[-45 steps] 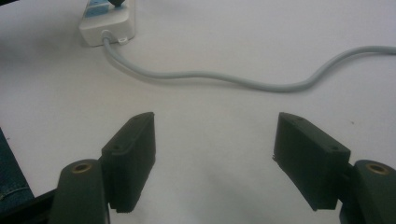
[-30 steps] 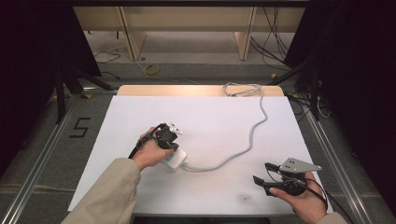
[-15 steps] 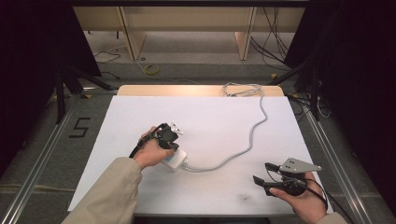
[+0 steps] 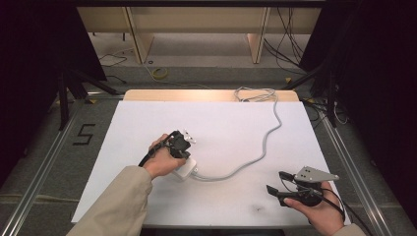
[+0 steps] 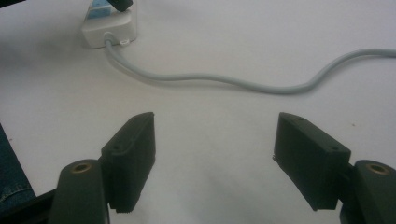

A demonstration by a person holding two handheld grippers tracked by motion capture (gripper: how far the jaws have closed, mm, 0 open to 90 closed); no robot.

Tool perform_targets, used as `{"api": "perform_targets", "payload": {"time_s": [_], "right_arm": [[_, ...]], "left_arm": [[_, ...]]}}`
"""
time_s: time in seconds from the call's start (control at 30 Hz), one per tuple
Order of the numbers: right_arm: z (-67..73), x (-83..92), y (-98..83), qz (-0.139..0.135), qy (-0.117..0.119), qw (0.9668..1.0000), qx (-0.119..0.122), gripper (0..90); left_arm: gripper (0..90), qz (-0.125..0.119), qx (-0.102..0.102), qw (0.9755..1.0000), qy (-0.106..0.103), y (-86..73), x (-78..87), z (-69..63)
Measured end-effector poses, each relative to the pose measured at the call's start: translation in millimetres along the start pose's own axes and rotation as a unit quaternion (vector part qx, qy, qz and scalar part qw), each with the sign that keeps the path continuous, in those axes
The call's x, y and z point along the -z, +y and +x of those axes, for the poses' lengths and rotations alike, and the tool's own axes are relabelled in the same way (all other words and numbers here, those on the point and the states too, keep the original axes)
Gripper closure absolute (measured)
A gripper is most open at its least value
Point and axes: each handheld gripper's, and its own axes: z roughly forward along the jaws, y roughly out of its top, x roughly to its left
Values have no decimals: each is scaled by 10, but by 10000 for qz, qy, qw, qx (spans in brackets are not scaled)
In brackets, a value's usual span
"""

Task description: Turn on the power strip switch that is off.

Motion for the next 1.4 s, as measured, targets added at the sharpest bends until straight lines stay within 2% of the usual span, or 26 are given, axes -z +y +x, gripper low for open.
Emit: {"api": "perform_targets", "payload": {"time_s": [0.2,0.27,0.33,0.43,0.57,0.6,0.63,0.67,0.7,0.77,0.83,0.87,0.97,1.07,1.1,1.13,1.2,1.3,1.33,1.4], "right_arm": [[-2,-6,0,6,20,10000,-23,299],[-3,-5,0,9,13,10000,-22,299],[-3,-8,0,1,18,10000,-15,299],[3,-13,2,26,20,10000,-5,299],[3,-10,2,10,16,10000,-12,299],[0,-10,2,10,14,10000,-13,299],[-3,-11,1,8,17,10000,-11,299],[-5,-10,0,26,14,10000,-17,300],[-6,-10,0,31,14,10000,-18,299],[-6,-10,0,30,18,10000,-18,299],[-4,-9,-1,14,24,10000,-7,300],[-3,-10,-1,7,23,10000,-4,299],[0,-9,1,12,18,10000,-4,299],[0,-10,2,15,19,10000,-7,299],[-1,-10,2,16,20,10000,-9,299],[-3,-11,1,13,23,10000,-8,299],[-5,-11,0,34,20,10000,-14,299],[-6,-10,-1,21,24,10000,-4,300],[-4,-10,-1,11,26,10000,-7,299],[-2,-9,0,8,27,10000,-5,299]], "left_arm": [[900,-67,182,9998,-60,-9,9,44],[900,-42,154,9998,94,-21,22,72],[900,60,41,9996,281,-47,19,91],[900,20,149,9997,189,-64,25,115],[900,19,72,9997,226,-57,28,111],[900,-54,142,9997,172,-54,38,113],[900,-96,223,9997,-19,-48,52,115],[900,-116,197,9997,-18,-41,50,99],[900,-53,69,9999,118,-35,43,82],[900,-35,78,9999,93,-28,43,82],[900,79,-9,9996,277,-40,34,83],[900,107,-22,9995,303,-49,30,92],[900,26,128,9997,203,-65,30,116],[900,5,82,9998,202,-55,43,112],[900,-54,129,9999,92,-47,51,106],[900,-105,130,9998,82,-38,49,86],[900,-36,27,9999,104,-22,45,65],[900,-21,67,9999,82,-25,42,63],[900,-54,136,9999,75,-26,38,59],[900,-20,90,9999,91,-26,34,56]]}}
